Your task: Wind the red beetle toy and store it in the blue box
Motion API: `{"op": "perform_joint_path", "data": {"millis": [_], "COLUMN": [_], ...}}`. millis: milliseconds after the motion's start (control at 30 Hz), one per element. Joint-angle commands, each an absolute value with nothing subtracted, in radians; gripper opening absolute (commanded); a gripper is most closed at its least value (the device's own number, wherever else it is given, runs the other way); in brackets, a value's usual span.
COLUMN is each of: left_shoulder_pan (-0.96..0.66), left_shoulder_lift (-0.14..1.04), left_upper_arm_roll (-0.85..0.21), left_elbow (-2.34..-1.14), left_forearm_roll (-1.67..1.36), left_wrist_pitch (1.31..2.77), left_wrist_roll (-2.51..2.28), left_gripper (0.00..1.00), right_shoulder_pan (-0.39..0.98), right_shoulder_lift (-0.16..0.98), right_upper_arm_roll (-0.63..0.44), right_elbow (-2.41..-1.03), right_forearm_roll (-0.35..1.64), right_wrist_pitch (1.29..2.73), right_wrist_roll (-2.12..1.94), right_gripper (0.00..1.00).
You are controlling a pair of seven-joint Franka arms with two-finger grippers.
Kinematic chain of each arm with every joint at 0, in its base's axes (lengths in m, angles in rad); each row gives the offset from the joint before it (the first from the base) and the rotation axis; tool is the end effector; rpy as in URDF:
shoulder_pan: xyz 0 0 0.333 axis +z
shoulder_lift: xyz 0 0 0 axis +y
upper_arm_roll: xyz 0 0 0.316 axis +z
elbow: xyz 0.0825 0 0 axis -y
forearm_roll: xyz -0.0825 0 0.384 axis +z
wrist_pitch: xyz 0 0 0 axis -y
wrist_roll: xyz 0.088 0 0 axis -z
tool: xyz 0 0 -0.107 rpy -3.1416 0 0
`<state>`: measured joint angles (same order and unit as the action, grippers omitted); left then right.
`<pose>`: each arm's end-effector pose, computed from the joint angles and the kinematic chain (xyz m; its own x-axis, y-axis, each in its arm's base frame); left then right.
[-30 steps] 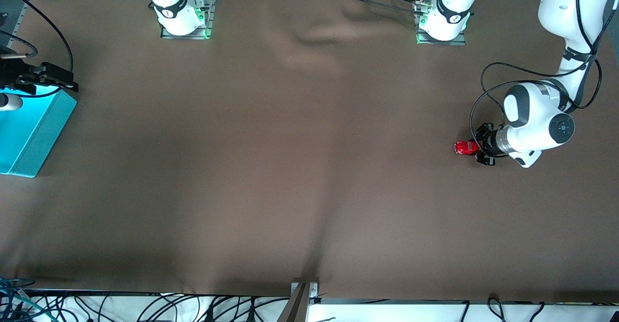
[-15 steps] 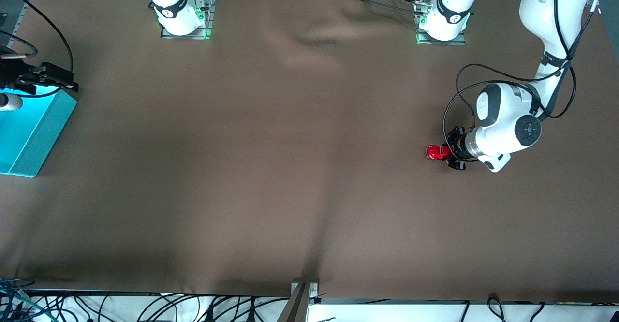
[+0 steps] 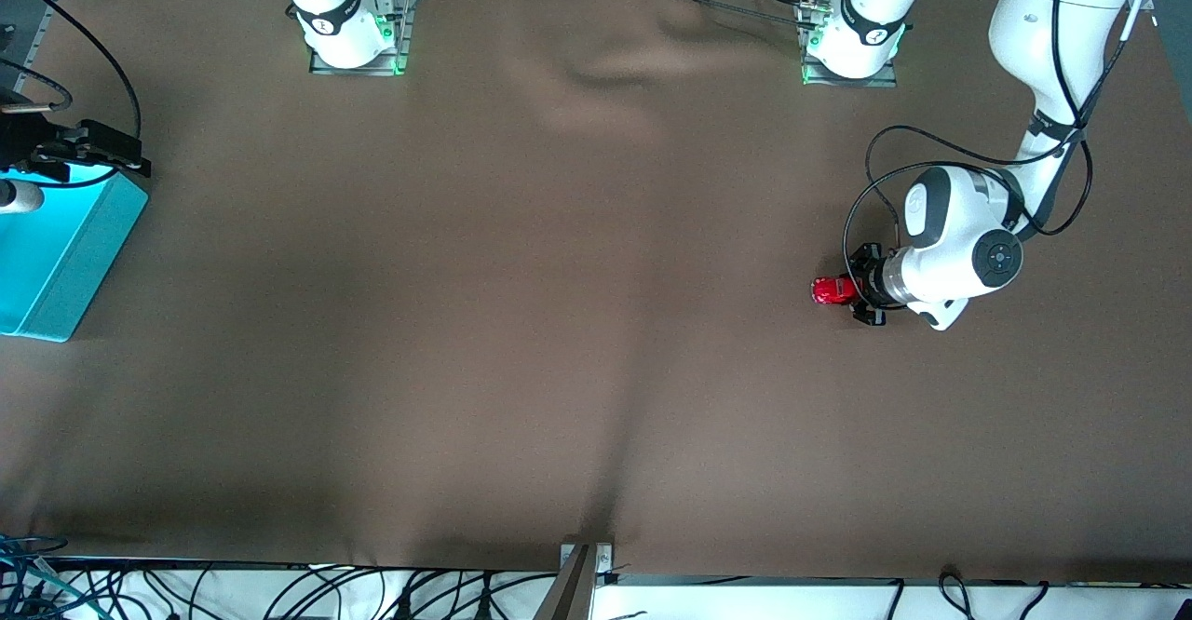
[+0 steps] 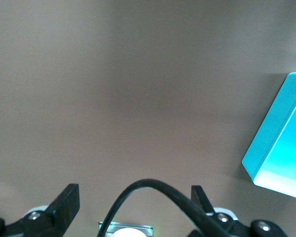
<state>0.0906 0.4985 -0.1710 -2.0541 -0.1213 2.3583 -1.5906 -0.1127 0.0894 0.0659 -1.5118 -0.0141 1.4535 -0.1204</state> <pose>0.5703 -0.0483 0.1799 -0.0605 0.9877 -0.1445 0.9795 0.0309 -0.1992 0.5672 -0.0299 0.5925 0.9865 0.0730 -0.1469 0.0724 -0.9973 -0.0095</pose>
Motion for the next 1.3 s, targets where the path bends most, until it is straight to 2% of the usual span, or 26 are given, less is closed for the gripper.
{"op": "perform_joint_path", "data": {"millis": [0,533,1267], "left_shoulder_pan": [0.083,0.146,0.232], "left_shoulder_lift": [0.514,0.558,0.561], "left_upper_arm_roll": [-0.166,-0.156,-0.152], "left_elbow": [-2.036,-2.017,-2.008], "left_forearm_roll": [-0.129,-0.025,-0.023], "left_wrist_pitch": [2.358,2.359,2.356], "left_wrist_roll": [-1.595,-1.586,-1.445], "left_gripper": [0.00,0.00,0.00], "right_shoulder_pan": [-0.120,-0.120,-0.120], "right_shoulder_lift": [0.089,0.089,0.087], "right_upper_arm_roll": [0.069,0.069,0.069], "right_elbow": [-1.499,-1.499,-1.499], "right_forearm_roll": [-0.003,-0.003,-0.005], "right_wrist_pitch": [1.450,1.450,1.450], "right_wrist_roll": [-0.133,-0.133,-0.133], "right_gripper": [1.00,1.00,1.00]}}
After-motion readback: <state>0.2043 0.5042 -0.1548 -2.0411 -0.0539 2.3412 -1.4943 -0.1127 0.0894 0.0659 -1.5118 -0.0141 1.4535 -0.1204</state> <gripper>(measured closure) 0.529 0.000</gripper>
